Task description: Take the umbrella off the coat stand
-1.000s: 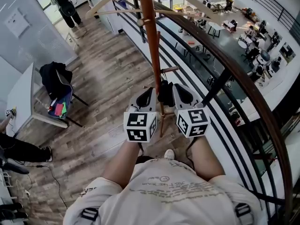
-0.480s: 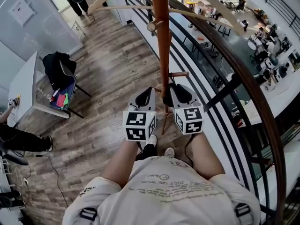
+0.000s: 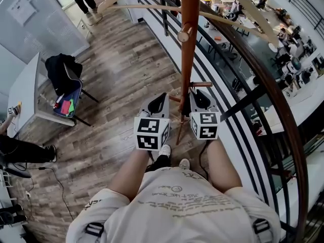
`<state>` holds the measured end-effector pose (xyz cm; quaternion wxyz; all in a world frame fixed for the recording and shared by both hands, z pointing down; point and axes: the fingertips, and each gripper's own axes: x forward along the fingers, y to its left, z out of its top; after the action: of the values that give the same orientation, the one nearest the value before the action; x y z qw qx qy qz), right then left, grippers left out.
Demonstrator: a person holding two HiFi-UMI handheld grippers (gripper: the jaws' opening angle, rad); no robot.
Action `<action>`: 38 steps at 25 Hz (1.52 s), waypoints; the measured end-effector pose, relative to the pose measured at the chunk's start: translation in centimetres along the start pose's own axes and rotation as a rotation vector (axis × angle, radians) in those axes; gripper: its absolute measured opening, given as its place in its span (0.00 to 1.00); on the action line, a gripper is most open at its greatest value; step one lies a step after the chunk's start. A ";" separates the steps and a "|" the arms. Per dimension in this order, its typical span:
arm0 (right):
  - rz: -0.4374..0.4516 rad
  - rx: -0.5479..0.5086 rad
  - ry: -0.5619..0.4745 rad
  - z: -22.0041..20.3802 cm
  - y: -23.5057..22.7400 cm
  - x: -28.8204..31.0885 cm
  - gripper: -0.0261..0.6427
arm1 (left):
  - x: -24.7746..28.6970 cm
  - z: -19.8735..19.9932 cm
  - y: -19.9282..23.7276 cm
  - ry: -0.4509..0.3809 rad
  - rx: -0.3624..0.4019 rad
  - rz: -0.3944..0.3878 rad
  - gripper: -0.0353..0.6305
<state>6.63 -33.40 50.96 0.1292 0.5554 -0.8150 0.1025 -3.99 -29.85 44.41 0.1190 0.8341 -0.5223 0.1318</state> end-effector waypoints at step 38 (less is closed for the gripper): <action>-0.124 0.070 -0.108 3.2 -2.4 -3.4 0.05 | 1.9 2.7 -1.7 -0.040 0.052 -0.153 0.06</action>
<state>9.74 -32.22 46.90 0.0717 0.6138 -0.7807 0.0927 -1.40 -31.58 42.47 0.0962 0.8767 -0.4559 0.1191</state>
